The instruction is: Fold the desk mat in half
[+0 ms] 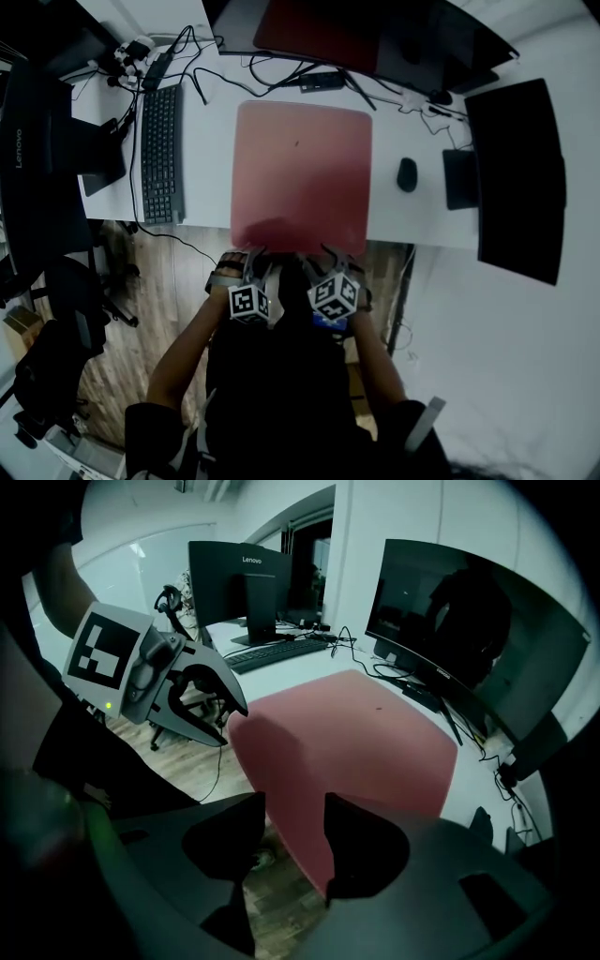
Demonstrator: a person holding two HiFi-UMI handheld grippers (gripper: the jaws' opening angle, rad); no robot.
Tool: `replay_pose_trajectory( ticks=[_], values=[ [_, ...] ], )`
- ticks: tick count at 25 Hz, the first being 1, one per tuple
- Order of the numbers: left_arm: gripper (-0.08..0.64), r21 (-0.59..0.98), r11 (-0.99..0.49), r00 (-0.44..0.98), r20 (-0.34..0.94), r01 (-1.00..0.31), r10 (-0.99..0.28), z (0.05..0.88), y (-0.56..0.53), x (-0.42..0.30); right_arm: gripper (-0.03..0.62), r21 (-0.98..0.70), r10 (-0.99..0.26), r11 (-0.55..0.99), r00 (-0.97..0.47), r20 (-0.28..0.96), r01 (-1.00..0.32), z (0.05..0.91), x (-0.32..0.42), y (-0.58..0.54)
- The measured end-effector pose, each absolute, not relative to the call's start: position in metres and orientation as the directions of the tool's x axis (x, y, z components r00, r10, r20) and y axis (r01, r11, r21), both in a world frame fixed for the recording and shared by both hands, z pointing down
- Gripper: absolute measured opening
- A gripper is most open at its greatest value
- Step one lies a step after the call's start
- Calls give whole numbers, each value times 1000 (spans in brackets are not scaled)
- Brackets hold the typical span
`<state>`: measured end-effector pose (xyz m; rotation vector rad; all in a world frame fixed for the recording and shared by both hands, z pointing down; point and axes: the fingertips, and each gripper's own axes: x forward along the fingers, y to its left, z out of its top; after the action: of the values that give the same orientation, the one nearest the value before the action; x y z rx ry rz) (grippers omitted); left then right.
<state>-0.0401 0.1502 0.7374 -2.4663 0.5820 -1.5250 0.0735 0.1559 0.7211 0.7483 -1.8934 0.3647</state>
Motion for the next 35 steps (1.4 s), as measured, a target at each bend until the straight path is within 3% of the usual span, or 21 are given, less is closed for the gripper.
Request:
replay_pose_trajectory(
  ticks=[14,22,35],
  values=[
    [237,-352,-922,325,863,-163,-387,788,158,-38,216,80,-254,822,-238,937,-564,769,81,175],
    [238,-396,-901,267,862,-178,-432,808,151,-44,230,231,-323,862,-137,936,-452,789,88,165],
    [207,-413,-889,239,859,-199,-453,813,149,-48,249,281,-323,894,-68,944,-349,813,101,169]
  ],
)
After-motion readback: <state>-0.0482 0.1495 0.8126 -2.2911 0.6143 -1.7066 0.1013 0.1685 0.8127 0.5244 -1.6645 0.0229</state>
